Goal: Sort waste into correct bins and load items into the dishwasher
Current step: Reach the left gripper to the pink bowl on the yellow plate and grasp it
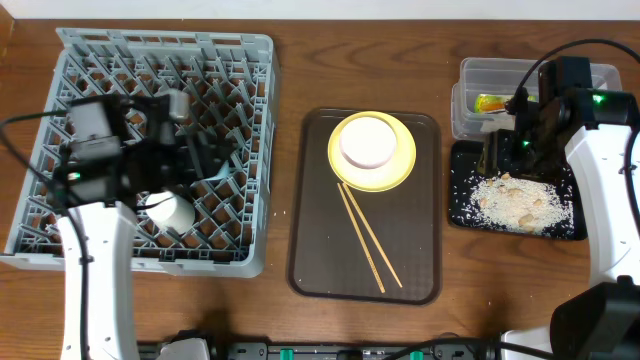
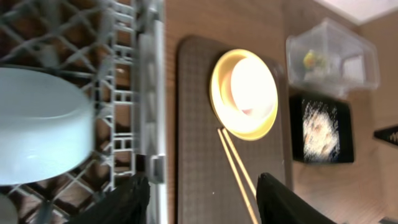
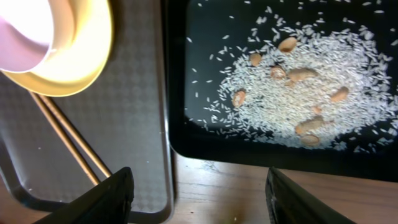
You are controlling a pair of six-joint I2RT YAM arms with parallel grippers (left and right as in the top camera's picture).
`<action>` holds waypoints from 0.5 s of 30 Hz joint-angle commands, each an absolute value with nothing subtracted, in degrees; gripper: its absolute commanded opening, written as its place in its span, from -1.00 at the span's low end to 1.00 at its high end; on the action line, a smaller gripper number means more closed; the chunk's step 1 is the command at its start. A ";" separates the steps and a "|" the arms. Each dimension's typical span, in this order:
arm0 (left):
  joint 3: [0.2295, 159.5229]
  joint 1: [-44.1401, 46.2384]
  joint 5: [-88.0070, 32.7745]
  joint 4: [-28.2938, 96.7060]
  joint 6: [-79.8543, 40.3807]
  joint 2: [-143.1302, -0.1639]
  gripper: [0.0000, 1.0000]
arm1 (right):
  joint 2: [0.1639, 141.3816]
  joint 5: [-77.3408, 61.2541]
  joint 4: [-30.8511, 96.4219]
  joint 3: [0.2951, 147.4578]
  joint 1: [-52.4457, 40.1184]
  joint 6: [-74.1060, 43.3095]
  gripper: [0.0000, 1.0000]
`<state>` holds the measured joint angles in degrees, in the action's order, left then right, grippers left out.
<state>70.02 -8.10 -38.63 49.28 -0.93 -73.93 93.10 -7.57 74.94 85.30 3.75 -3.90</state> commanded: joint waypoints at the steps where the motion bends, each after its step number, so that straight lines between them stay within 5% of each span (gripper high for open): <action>1: 74.06 -1.04 -29.06 48.49 -5.93 -74.72 0.23 | 92.09 -5.17 75.16 86.41 4.34 -5.34 0.33; 12: 86.17 20.51 -14.04 44.38 -6.28 -87.53 0.35 | 92.09 -5.63 75.99 86.41 4.34 -5.32 0.97; 15: 86.89 23.79 -14.02 39.09 -5.85 -91.50 0.37 | 92.09 -5.61 76.03 86.41 4.40 -5.32 0.98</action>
